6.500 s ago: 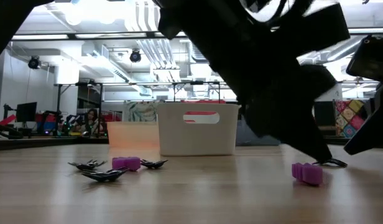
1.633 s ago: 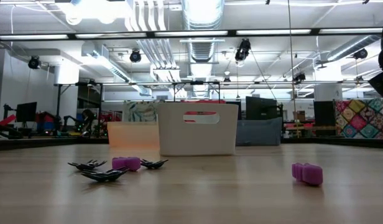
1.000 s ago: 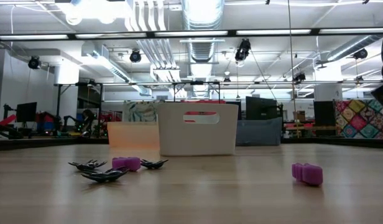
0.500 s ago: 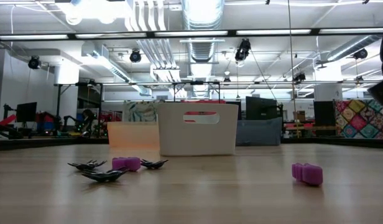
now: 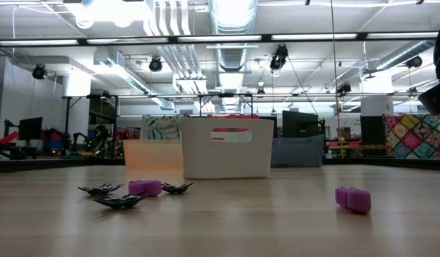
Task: Sort Halloween decoration
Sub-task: Put the black spider toy into the black bin
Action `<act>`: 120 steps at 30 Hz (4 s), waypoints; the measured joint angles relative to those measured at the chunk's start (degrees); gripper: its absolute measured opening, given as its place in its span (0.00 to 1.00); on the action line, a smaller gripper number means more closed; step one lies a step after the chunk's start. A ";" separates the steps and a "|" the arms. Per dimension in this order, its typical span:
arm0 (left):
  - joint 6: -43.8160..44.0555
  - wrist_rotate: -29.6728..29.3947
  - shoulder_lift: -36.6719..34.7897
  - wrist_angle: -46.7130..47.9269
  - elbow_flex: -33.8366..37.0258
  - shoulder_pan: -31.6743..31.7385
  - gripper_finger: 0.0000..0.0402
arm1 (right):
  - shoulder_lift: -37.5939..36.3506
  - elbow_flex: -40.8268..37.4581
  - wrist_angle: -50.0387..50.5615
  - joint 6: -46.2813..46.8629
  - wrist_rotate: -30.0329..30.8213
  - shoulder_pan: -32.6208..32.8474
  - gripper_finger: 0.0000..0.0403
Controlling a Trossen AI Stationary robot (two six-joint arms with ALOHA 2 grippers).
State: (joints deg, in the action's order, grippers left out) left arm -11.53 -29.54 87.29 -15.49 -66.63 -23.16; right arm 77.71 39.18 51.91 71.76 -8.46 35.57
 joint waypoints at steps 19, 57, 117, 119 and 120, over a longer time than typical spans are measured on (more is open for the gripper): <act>-0.31 0.00 0.04 -0.24 0.00 0.00 0.00 | -3.79 1.47 0.26 -0.34 4.16 0.00 0.06; -1.31 -0.02 1.42 -0.20 0.04 0.00 0.00 | -3.58 1.16 -1.42 15.64 8.69 0.00 0.69; -1.53 -0.02 1.44 0.04 0.04 0.00 0.00 | 0.33 3.04 -11.14 0.35 23.58 -12.46 0.18; -1.53 -0.02 1.44 0.04 0.04 0.00 0.00 | 0.33 3.31 -11.19 -1.55 23.61 -14.06 0.18; -1.53 -0.02 1.44 0.05 0.04 0.00 0.00 | 0.31 3.40 -11.35 -2.58 23.61 -14.75 0.18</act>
State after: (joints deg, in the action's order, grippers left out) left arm -13.06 -29.56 88.73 -15.44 -66.59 -23.16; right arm 78.02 42.58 40.56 69.18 15.14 20.82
